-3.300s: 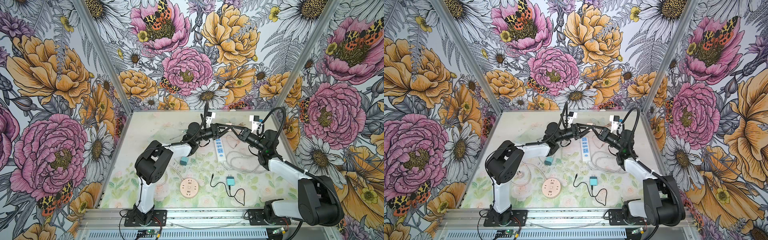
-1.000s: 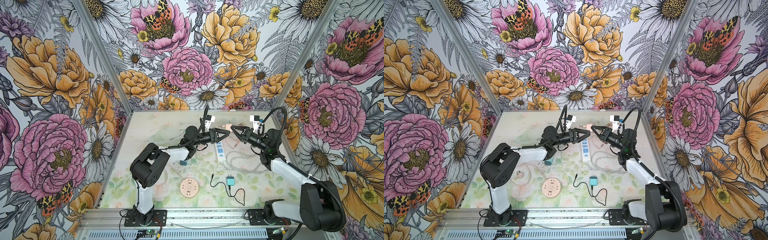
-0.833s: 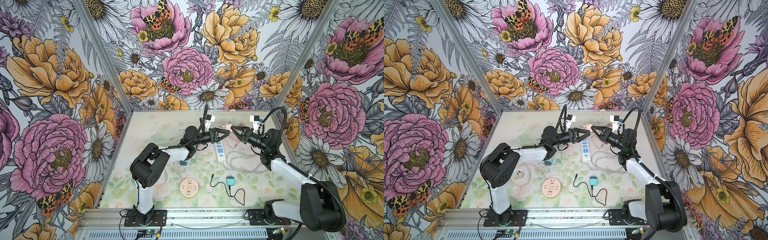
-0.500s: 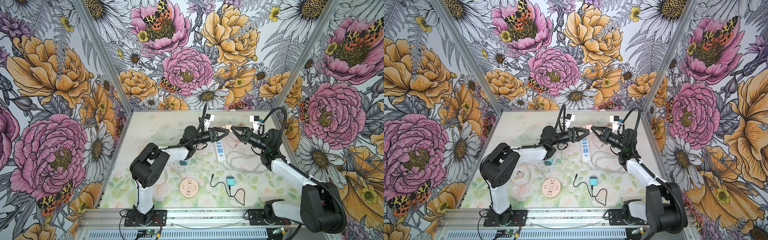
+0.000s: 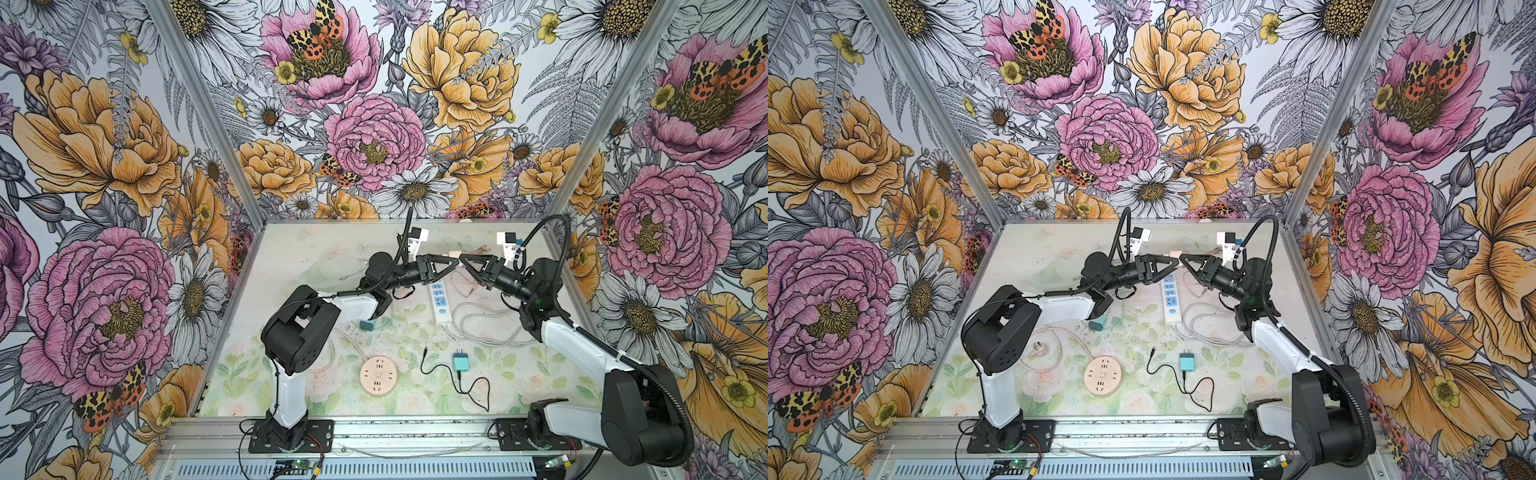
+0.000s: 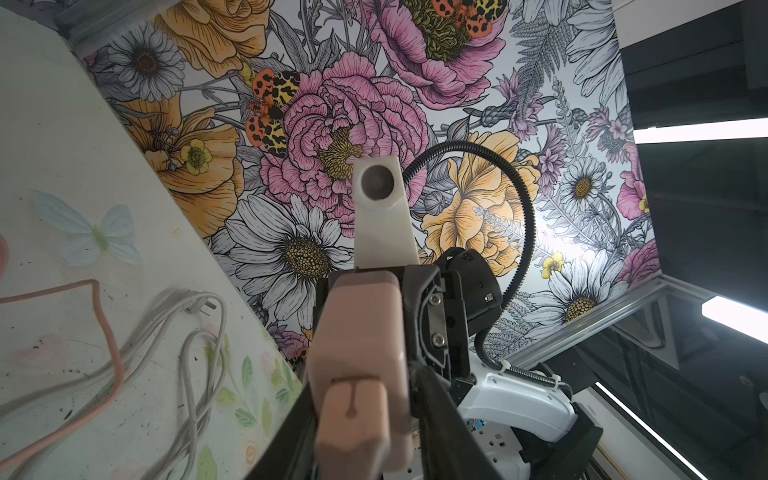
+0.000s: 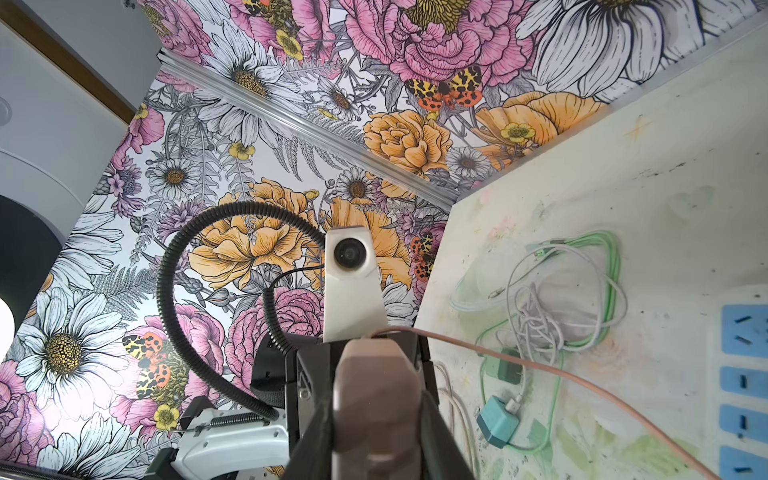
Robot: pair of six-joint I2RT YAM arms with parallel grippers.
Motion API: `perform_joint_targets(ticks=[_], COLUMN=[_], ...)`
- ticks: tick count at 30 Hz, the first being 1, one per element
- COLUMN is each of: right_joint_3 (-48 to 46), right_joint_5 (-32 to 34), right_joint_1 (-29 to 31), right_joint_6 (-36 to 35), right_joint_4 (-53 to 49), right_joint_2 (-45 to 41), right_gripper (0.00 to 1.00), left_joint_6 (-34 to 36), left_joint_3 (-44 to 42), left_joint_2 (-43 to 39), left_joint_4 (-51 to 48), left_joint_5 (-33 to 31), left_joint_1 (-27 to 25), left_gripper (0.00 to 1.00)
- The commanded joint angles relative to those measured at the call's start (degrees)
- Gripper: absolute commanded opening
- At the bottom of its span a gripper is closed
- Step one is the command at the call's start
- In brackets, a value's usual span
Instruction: Insert the plug
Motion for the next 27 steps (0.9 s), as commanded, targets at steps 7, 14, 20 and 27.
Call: perform_joint_targets(ticks=[7,14,20,27], right_joint_3=[-1.8,-1.5,-1.0,0.0], right_joint_5=[-1.8,-2.1,-2.8,-5.2], right_joint_1=[0.7,0.7,0.1,-2.8], right_joint_6=[0.5,0.5,-1.4,-12.3], right_joint_4=[1.0,0.9,-1.6,-17.4], right_joint_2=[-1.8,-1.8,-2.1,-5.8], right_gripper=[0.02,0.02,0.48,0.6], left_joint_6=[-1.7,-1.0,0.9,14.0], left_joint_3=[0.0,-0.9,-1.9,-2.4], left_joint_2=[0.5,-0.3,-2.0,-9.6], left_joint_4=[7.1,7.0,2.3,-25.7], left_joint_5=[-1.4,-1.5,-1.5,-5.5], left_joint_1=[1.1,1.2,1.9,5.0], left_gripper=[0.36,0.27,0.2,0.14])
